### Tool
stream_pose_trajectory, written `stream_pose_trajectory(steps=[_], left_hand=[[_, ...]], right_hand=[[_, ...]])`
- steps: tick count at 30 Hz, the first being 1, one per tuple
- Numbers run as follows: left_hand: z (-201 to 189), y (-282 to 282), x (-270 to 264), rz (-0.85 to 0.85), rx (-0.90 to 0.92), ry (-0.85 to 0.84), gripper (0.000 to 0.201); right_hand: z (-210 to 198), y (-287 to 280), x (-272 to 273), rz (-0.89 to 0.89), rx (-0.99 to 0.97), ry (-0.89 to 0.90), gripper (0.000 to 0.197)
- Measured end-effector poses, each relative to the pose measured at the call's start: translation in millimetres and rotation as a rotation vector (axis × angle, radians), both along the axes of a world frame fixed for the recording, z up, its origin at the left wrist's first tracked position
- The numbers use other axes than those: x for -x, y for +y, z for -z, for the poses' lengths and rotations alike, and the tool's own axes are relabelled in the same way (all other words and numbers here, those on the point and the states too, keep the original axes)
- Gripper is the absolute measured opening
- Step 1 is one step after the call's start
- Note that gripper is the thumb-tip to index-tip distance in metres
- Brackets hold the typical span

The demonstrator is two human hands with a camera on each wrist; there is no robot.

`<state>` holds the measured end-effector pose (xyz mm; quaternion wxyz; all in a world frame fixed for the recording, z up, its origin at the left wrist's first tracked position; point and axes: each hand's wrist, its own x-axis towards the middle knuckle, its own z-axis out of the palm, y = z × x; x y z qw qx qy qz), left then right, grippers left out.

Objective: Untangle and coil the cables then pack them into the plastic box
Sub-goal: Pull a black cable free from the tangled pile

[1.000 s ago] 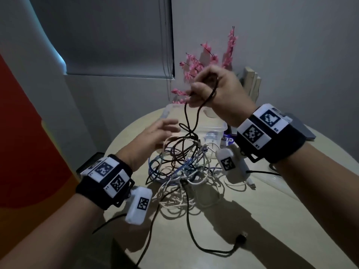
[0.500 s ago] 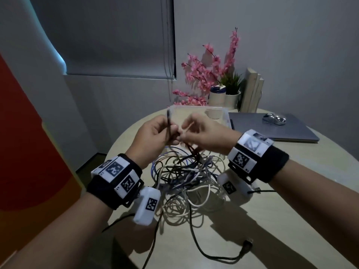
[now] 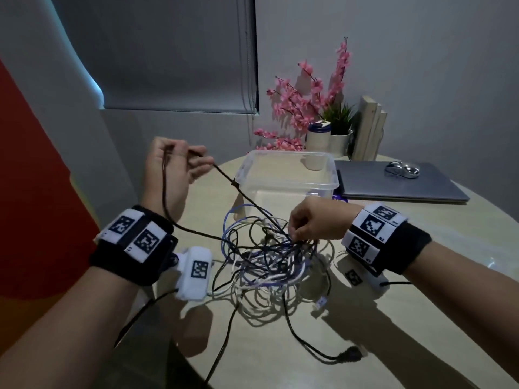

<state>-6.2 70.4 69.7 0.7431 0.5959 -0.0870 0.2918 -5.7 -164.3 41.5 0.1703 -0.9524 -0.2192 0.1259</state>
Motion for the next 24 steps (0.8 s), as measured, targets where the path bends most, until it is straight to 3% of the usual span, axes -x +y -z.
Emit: stream_pose_trajectory(steps=[4,7,10,12,15,20,24], left_hand=[[0.1,-2.5,-0.1,0.124,-0.105,-0.080,0.016],[7.3,-16.0,2.5,0.278,-0.240,0.003,0.029],[8.2,-21.5,4.8,0.415,-0.183,0.064,0.047],[6.6,-20.8,4.6,0.463,-0.109,0.060,0.040],[8.4,-21.4,3.1,0.339,-0.221,0.004,0.011],[17.5,-18.4,-7.8,0.132,-0.391,-0.062,0.026],[29.8,-14.9,-8.6,0.088,-0.595,0.159,0.033]], right_hand=[[0.5,-1.0,0.1,0.012,0.010,-0.046,0.015],[4.0,2.3,1.0,0.009,-0.082,-0.121,0.028],[13.1,8.9,6.9,-0.019,-0.019,-0.119,0.021],[19.5,10.0,9.1,-0.009,0.033,-0.104,0.016],[25.3,9.3,9.5,-0.010,0.100,-0.095,0.017],[22.4,6.8,8.6,-0.010,0.096,-0.132,0.009],[5.4,-4.2,-0.5,0.044,-0.172,-0.226,0.007]])
